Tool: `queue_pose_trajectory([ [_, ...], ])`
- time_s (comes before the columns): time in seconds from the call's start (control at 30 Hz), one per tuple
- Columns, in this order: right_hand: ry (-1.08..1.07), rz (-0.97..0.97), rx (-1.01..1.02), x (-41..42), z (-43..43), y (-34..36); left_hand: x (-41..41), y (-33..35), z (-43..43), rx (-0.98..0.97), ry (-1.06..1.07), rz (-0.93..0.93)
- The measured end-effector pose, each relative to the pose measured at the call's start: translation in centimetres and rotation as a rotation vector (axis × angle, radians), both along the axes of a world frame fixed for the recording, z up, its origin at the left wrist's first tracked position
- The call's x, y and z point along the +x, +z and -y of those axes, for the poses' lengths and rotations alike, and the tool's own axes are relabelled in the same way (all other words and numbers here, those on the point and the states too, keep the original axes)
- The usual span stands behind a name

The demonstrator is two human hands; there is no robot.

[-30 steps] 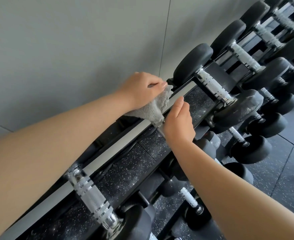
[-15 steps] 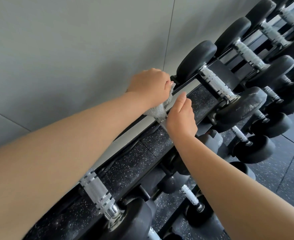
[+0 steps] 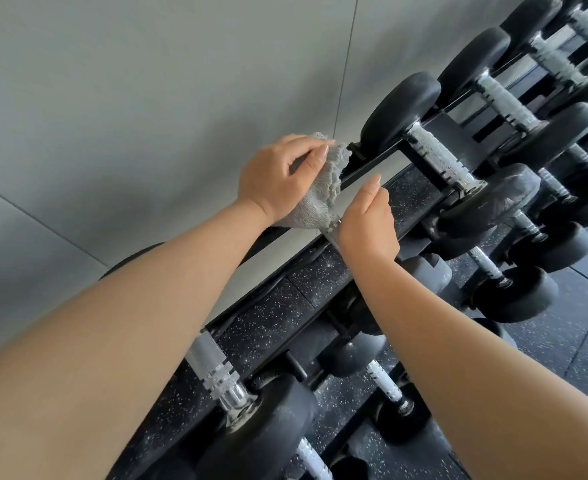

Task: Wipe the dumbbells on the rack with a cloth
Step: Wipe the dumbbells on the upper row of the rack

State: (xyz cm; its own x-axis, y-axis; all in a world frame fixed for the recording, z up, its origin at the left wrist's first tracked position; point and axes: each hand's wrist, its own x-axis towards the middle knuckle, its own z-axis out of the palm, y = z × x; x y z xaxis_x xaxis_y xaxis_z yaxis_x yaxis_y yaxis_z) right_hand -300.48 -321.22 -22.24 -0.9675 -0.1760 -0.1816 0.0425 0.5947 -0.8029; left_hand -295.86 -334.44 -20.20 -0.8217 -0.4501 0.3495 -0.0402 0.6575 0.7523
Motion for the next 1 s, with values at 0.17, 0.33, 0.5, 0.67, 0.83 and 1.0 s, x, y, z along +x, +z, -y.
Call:
queue_pose_trajectory([
  [0.17,0.008,0.01,-0.017,-0.1,-0.1,0.0,0.6,-0.3,0.4,0.55,-0.088,-0.059],
  [0.33,0.019,0.003,0.004,-0.3,0.0,0.0,0.1,0.5,0.5,0.465,-0.046,0.081],
  [0.5,0.083,-0.019,-0.016,-0.3,0.1,-0.3,-2.9,2.2,0.4,0.126,0.119,0.425],
  [0.67,0.135,-0.021,-0.072,-0.2,0.1,0.5,-4.7,3.4,-1.4,-0.173,0.37,0.582],
  [0.83,0.106,-0.011,-0.305,0.7,0.2,1.0,-2.8,3.8,-1.9,-0.002,0.422,0.427],
  [1.0,0.149,0.197,-0.566,0.9,0.4,1.6,0.2,2.4,-2.1,0.464,0.441,0.225],
])
